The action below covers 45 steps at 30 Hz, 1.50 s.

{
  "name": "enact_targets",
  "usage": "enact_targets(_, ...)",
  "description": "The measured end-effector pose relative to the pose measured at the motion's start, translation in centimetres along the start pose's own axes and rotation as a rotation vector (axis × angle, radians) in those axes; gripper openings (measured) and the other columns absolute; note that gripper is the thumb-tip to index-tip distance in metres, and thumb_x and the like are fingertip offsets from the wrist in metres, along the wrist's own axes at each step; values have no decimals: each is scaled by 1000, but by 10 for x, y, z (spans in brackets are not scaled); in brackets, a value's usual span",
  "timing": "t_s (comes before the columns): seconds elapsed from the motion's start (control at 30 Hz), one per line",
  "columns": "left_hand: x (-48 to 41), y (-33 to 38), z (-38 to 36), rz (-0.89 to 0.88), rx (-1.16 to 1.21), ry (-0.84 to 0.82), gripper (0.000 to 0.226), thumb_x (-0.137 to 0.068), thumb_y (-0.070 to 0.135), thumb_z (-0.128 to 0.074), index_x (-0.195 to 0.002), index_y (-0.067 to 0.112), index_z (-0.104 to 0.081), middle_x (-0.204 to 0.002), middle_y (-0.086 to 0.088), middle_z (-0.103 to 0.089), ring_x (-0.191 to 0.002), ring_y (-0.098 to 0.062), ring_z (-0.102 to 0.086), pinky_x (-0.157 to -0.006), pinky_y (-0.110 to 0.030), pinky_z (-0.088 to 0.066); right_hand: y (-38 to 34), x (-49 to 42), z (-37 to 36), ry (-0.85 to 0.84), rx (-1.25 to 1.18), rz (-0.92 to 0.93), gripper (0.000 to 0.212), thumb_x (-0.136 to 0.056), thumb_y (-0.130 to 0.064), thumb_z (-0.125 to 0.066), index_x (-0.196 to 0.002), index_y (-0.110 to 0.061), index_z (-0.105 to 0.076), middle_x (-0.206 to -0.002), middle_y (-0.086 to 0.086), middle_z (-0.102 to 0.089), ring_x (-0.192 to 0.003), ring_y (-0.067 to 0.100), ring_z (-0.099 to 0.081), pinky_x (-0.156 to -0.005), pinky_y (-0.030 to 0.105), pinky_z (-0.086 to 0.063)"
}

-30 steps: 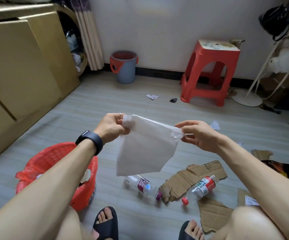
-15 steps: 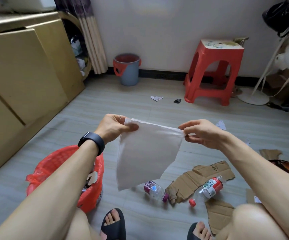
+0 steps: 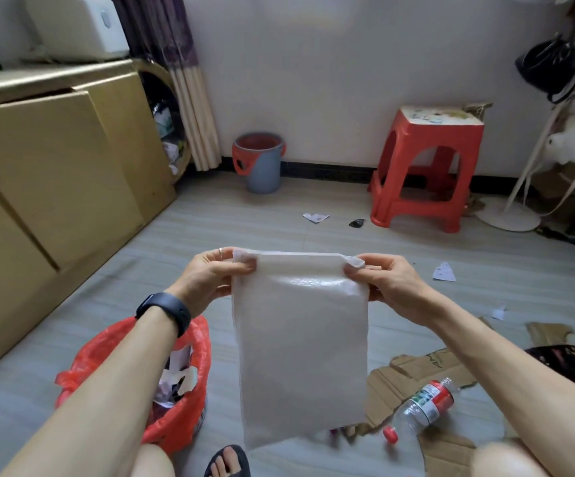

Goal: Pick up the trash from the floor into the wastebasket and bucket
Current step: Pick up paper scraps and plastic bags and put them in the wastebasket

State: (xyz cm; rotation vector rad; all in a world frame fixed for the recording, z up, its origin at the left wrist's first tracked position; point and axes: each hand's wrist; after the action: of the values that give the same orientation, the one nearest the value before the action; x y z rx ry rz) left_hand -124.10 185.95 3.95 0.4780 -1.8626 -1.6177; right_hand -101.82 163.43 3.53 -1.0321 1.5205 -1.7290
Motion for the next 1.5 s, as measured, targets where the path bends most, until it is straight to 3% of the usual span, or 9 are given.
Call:
enact_targets(0.23,9,0,8,50,-38,-98,8,-88,18,-69,-92,19,-75,-91,-1,-70,-82,-19,-65,-74,-30,-54,-2,1,-4,43,10,-29,31,-94,4,-51,-99,-10,-78,-75,6,-63,-64,19,-57,-59,28,-54)
enact_targets(0.37,12,0,11,85,-182,-196,40,-67,48,-79,-98,23,-76,-95,0,-69,-85,-19,-65,-83,-35,-51,1,-2,-5,83,30,-60,28,-92,3,-53,-94,-10,-77,-75,8,-63,-60,18,-57,-54,28,-52)
enact_targets(0.5,11,2,3,3,-136,-121,8,-82,25,-73,-85,19,-78,-89,-2,-70,-77,-19,-65,-69,-27,-56,1,-4,-8,106,-50,-86,30,-91,8,-46,-93,-5,-72,-73,8,-62,-57,16,-56,-50,25,-50)
enact_targets(0.63,11,7,-6,-24,-134,-41,22,-93,2,-56,-88,12,-76,-87,-5,-68,-74,-20,-62,-64,-25,-55,-1,-7,-11,159,-103,-98,28,-91,8,-48,-85,-6,-72,-71,9,-61,-55,15,-54,-47,22,-47)
enact_targets(0.77,13,11,-6,16,-152,-95,27,-79,5,-56,-98,6,-76,-96,-7,-74,-80,-19,-68,-67,-25,-56,-4,-3,-8,162,-34,-69,29,-89,-2,-46,-87,-3,-75,-79,11,-67,-62,18,-57,-55,24,-47)
enact_targets(0.9,11,9,-1,-6,-151,-94,20,-97,12,-57,-93,18,-75,-92,-2,-69,-75,-19,-66,-66,-27,-55,1,1,-5,114,123,-16,19,-91,-26,-71,-97,-8,-76,-87,7,-71,-71,17,-63,-65,27,-54)
enact_targets(1.13,10,4,-2,-36,-267,-46,35,-94,1,-53,-78,20,-78,-84,-3,-69,-76,-23,-58,-75,-33,-52,6,-7,-2,159,-94,-37,36,-84,7,-71,-117,-6,-65,-81,3,-68,-71,15,-66,-64,26,-55)
enact_targets(1.3,15,10,-6,36,-256,-136,28,-88,32,-62,-102,13,-78,-108,-4,-74,-82,-22,-64,-86,-35,-52,5,-5,-3,176,-92,-46,19,-88,10,-64,-104,2,-71,-96,15,-72,-75,17,-67,-63,21,-55)
enact_targets(1.5,12,7,-7,-63,-274,3,34,-85,-14,-61,-103,14,-69,-94,-13,-72,-82,-20,-65,-77,-33,-59,6,2,2,61,142,-146,12,-91,-18,-71,-103,-18,-74,-80,-1,-69,-63,17,-59,-55,26,-48)
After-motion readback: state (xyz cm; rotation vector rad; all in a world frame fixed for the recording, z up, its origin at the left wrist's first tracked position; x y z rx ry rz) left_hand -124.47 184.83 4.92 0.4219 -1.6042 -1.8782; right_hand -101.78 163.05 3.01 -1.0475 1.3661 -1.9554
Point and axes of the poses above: each hand's wrist, its own x-axis away from the middle knuckle, its own z-axis out of the back of the hand, y = z × x
